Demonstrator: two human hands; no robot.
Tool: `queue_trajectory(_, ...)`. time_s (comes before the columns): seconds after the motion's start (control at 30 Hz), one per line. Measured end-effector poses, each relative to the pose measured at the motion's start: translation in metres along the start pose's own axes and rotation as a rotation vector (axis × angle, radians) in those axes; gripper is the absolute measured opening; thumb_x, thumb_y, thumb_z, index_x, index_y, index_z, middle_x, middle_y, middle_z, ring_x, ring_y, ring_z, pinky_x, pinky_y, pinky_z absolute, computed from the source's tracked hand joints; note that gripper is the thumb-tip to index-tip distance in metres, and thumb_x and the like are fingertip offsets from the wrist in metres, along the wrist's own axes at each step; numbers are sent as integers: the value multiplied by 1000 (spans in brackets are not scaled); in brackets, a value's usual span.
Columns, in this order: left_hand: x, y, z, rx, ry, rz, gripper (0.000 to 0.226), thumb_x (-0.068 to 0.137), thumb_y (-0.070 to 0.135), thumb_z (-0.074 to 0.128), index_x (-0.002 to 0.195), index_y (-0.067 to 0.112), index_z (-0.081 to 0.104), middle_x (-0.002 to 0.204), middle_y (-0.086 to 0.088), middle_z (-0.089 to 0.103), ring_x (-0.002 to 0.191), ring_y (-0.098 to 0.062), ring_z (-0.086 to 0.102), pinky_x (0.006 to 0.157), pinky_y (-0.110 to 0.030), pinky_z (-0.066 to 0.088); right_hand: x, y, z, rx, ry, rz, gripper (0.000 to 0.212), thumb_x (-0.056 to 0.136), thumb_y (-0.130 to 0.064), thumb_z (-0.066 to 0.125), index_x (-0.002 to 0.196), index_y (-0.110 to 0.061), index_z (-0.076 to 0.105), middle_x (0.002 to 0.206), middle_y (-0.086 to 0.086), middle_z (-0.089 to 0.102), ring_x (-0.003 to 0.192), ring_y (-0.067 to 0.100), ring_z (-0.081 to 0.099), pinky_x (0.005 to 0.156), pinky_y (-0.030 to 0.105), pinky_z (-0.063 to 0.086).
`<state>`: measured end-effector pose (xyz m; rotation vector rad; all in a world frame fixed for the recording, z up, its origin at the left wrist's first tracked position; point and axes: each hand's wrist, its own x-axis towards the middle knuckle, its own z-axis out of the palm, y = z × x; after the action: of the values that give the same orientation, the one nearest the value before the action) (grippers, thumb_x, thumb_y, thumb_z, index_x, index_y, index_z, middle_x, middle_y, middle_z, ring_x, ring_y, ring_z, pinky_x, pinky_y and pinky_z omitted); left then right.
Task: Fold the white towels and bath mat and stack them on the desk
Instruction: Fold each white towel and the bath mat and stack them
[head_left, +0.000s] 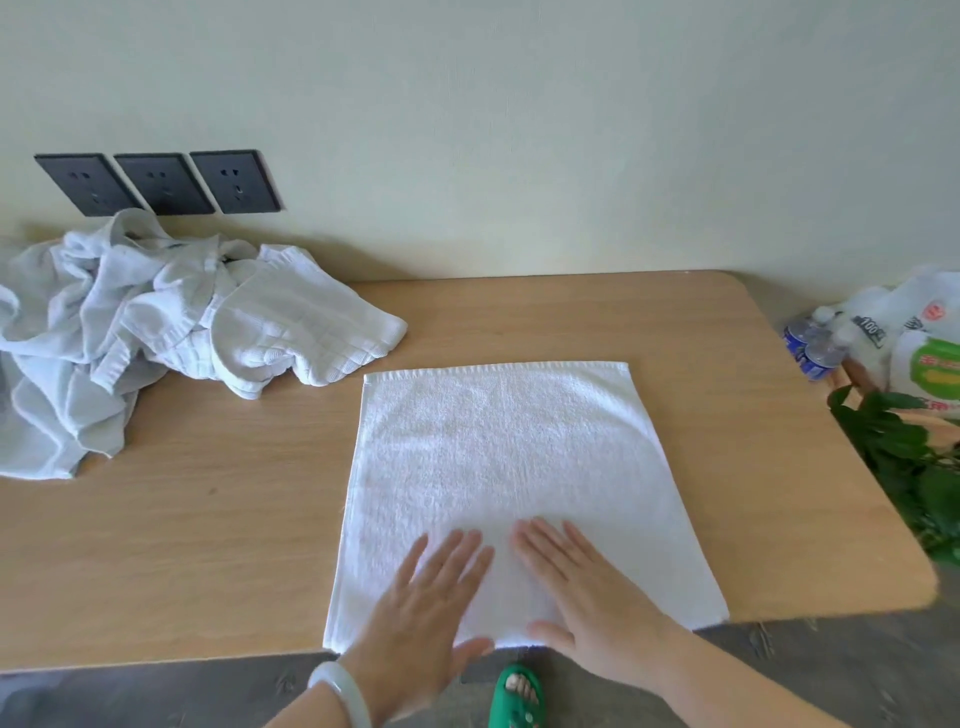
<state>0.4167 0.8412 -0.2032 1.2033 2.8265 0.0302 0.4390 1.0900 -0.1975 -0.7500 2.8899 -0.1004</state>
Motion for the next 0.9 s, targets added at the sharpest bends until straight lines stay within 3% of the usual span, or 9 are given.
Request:
queue_trajectory(0.17,-12,-3,3,83,-188,-9,103,59,39,73,149,8,33,159,-19,20,144,-41,24,104,-67,33,-19,-2,14,-121,-70,14,87,83,-45,60,151,-7,23,159,14,18,145,34,18,111,50,15)
queue_trajectory(0.37,-20,-4,-4,111,-222,-92,106,48,5,70,146,1,29,149,-25,38,132,-48,40,87,-66,48,-34,10,7,-166,-45,-81,67,90,-25,41,152,-9,21,159,9,21,145,28,22,112,42,14)
queue_trajectory(0.5,-23,-19,-16,77,-123,-187,113,58,-8,64,151,9,2,158,-17,8,144,-38,18,102,-63,39,-37,27,-4,-72,-112,25,93,79,-2,55,153,-16,2,158,0,24,145,13,23,115,29,6)
queue_trajectory(0.63,-36,-29,-18,65,-221,-237,110,37,-3,72,142,8,41,144,-16,47,125,-34,54,84,-53,55,-46,34,-13,24,-155,31,101,79,19,43,150,-26,-13,159,-9,-15,147,10,-13,112,22,-20)
queue_trajectory(0.7,-43,-33,-18,59,-195,-238,102,35,-11,60,135,5,51,139,-17,50,120,-34,58,80,-49,57,-50,33,-21,50,-186,70,96,82,21,35,147,-30,-15,155,-12,-24,142,5,-25,110,16,-24)
queue_trajectory(0.77,-44,-32,-36,14,-200,-209,101,41,-15,57,138,5,41,144,-18,42,129,-31,48,93,-45,53,-55,32,-33,108,-240,121,92,85,22,29,146,-33,-11,155,-15,-21,139,-1,-26,113,15,-18)
queue_trajectory(0.8,-45,-31,-47,25,-207,-195,101,52,-17,60,145,6,28,152,-16,29,140,-27,33,108,-40,40,-59,35,-39,151,-292,144,91,86,22,27,148,-35,-7,155,-19,-17,139,-4,-22,116,17,-11)
queue_trajectory(0.87,-50,-33,-71,-95,-335,-128,85,85,-15,42,155,14,4,162,-3,2,149,-19,5,119,-30,8,-63,37,-62,322,-442,209,88,89,18,22,151,-42,9,155,-26,-2,144,-2,-2,121,26,8)
queue_trajectory(0.9,-53,-37,-83,-206,-451,-153,76,93,-11,33,156,21,4,162,3,2,150,-16,6,119,-28,5,-62,37,-74,393,-522,223,82,92,14,21,150,-45,19,154,-26,9,144,2,14,119,31,19)
